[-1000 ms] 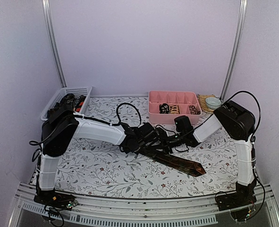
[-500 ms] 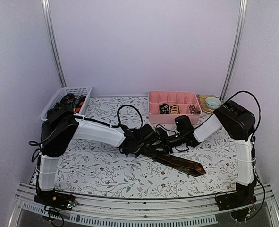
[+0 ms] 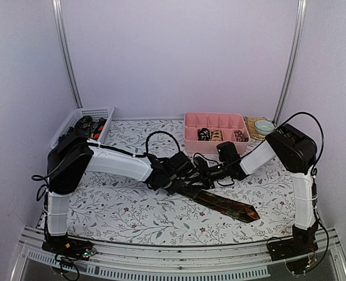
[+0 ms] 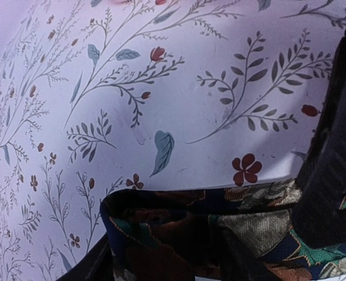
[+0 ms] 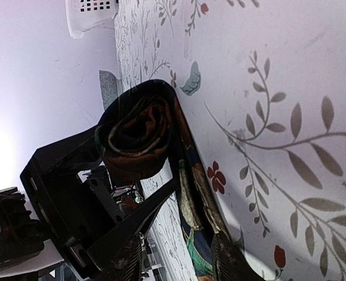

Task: Roll the ties
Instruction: Roll the tie at the center of the board.

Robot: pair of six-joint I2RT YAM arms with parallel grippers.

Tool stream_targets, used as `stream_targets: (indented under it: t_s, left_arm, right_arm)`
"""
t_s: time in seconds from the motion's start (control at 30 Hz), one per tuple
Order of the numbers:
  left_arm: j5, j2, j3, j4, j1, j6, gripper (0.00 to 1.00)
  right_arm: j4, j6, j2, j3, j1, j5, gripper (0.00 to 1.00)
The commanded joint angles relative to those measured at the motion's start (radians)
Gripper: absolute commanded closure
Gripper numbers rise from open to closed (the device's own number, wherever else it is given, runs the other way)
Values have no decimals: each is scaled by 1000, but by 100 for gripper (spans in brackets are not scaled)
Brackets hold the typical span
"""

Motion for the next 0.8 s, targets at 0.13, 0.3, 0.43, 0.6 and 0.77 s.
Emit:
stream_targets:
  t_s: [0.13, 0.3, 0.43, 0.6, 0.77]
  left_arm:
    - [125, 9, -20, -57, -12, 15, 33]
    - [124, -14, -16, -56, -8, 19, 29]
    - [91, -26, -6, -60, -6, 23, 29]
    - [55, -33, 17, -66, -6, 35, 27]
    - [17, -40, 30, -71, -1, 36, 27]
  right_arm:
    - [-77, -47, -5, 44, -6, 39, 60]
    - [-86, -53, -6, 46, -7, 49, 60]
    - [-86, -51, -6, 51, -6, 53, 60]
    - [-104, -60, -9, 60, -6, 55, 60]
    - [-111, -67, -9, 64, -7, 58, 60]
